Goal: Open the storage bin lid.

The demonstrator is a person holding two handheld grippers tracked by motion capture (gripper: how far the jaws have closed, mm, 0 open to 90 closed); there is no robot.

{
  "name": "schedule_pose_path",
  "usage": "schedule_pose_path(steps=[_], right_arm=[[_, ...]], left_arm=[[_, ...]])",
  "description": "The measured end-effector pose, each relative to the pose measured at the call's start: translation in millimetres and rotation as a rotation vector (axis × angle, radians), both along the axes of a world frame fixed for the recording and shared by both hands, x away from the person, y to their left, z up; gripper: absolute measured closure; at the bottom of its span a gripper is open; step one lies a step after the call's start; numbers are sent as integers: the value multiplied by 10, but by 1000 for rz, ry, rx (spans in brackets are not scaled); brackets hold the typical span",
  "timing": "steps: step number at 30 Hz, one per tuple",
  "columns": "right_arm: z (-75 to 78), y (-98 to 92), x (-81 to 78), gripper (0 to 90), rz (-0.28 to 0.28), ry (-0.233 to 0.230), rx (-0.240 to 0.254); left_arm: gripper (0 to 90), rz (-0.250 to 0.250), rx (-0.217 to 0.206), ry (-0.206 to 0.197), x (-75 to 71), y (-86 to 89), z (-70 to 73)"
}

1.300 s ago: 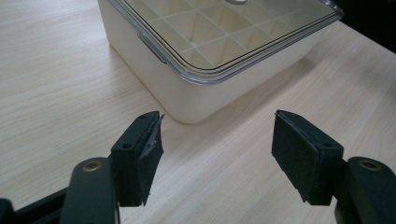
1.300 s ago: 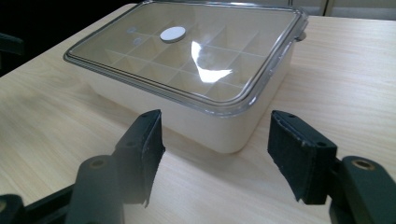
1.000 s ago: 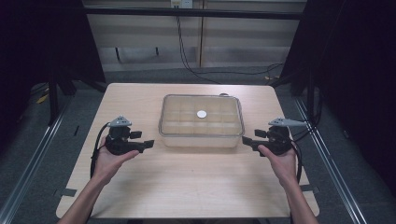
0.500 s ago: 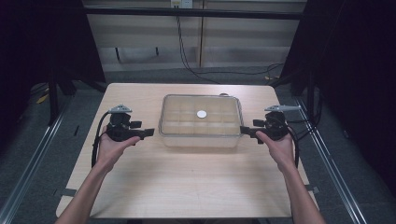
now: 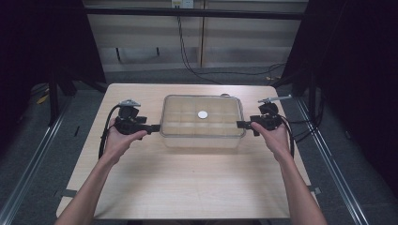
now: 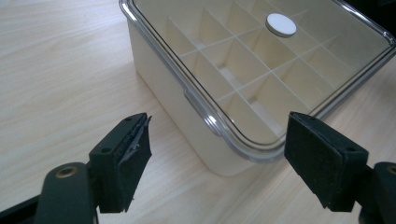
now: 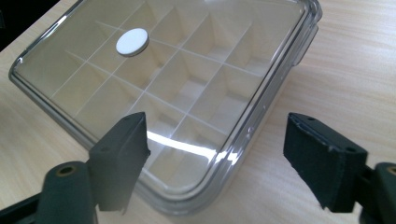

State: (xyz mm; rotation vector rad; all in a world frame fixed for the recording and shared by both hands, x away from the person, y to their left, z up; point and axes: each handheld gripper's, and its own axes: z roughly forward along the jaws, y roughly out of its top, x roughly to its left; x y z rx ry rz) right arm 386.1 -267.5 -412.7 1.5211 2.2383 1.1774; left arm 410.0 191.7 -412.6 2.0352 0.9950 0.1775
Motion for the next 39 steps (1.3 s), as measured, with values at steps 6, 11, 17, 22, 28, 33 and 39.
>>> schedule_pose_path(steps=[6, 11, 17, 22, 28, 33, 39], right_arm=[[-92, 80, 106, 176, -3, 11, -20], [-210, 93, 172, 176, -7, 48, -15], [-238, 115, 234, 194, 2, 84, -15], [-238, 178, 276, 152, 3, 75, -5], [-296, 264, 326, 122, 1, 90, -9], [-315, 272, 349, 114, -7, 96, 6], [-316, 293, 345, 106, -23, 73, -8]], left_arm=[[258, -13, -2, 7, 95, -81, -16], [255, -11, -2, 28, 148, -129, -111], [234, 6, -9, 47, 230, -190, -193], [212, 5, 5, 73, 272, -229, -267], [218, -15, 1, 82, 258, -320, -252], [215, -22, 17, 78, 277, -384, -263], [202, -29, 31, 82, 328, -444, -272]])
